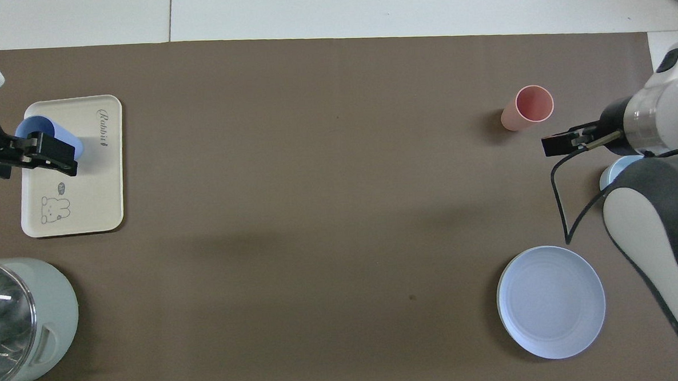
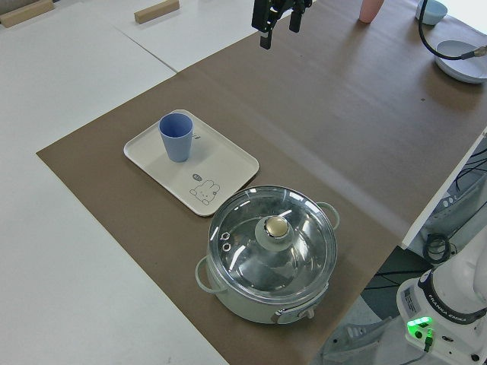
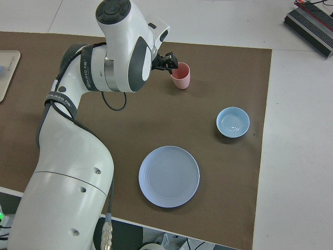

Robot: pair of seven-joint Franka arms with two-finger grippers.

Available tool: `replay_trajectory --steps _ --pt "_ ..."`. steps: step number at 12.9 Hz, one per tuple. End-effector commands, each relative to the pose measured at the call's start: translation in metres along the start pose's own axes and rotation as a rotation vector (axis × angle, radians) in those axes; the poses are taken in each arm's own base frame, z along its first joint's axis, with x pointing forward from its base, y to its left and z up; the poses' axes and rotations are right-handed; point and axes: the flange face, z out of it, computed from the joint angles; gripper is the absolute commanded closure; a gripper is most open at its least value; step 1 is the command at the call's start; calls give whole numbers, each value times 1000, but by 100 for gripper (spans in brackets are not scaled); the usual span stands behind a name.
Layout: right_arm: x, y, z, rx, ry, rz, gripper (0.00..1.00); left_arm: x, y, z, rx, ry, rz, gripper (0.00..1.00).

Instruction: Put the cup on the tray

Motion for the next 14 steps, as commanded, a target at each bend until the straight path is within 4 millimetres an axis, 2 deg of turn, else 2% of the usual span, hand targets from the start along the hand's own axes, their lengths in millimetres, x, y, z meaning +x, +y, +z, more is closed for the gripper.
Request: replay_trajectory --steps 1,3,8,11,14 --pt "-7 7 -58 -9 -85 133 0 -19 1 -2 22 18 -11 0" --pt "-14 11 -80 0 -131 168 0 -18 2 -3 20 31 -11 0" --pt "-20 6 -78 17 -166 204 0 -16 -1 -13 7 68 -18 0" --pt "-22 2 -76 20 -171 192 0 -27 2 -26 8 88 -20 0" --pt "-24 10 -76 20 -172 206 0 -20 2 -34 6 161 -21 0"
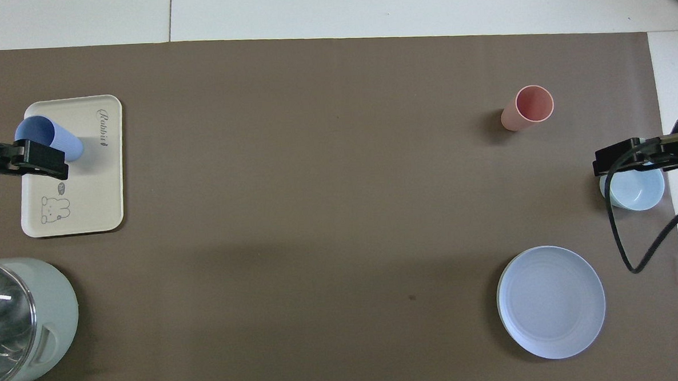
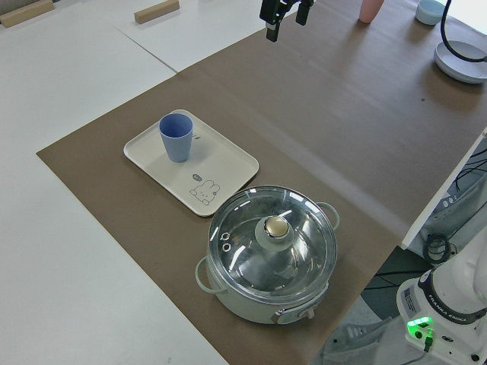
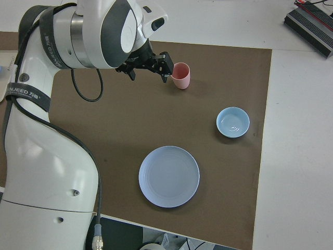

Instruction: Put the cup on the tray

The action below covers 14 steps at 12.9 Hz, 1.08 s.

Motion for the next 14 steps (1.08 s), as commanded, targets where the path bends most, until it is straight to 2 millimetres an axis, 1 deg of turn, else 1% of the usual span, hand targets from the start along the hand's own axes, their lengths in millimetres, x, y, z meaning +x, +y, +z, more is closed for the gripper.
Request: replay_trajectory --steps 1,14 --pt "-3 5 0 11 -10 28 0 2 1 -3 4 59 -13 0" --pt "-3 5 0 11 -10 28 0 0 2 -2 5 58 2 0"
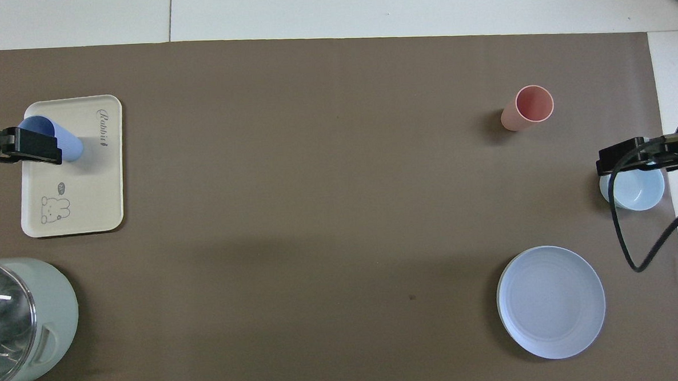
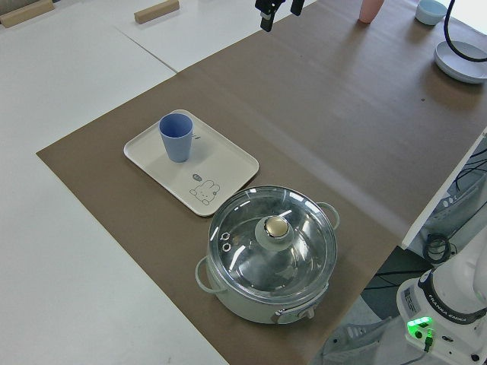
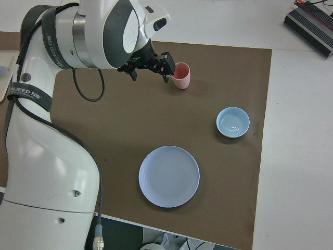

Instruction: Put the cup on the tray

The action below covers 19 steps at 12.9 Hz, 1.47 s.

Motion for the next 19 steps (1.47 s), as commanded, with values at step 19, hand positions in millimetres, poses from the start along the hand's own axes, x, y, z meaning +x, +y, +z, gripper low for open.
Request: replay_trajectory --steps 19 --pt "-3 1 0 11 -10 20 0 -7 -20 3 10 -10 -41 0"
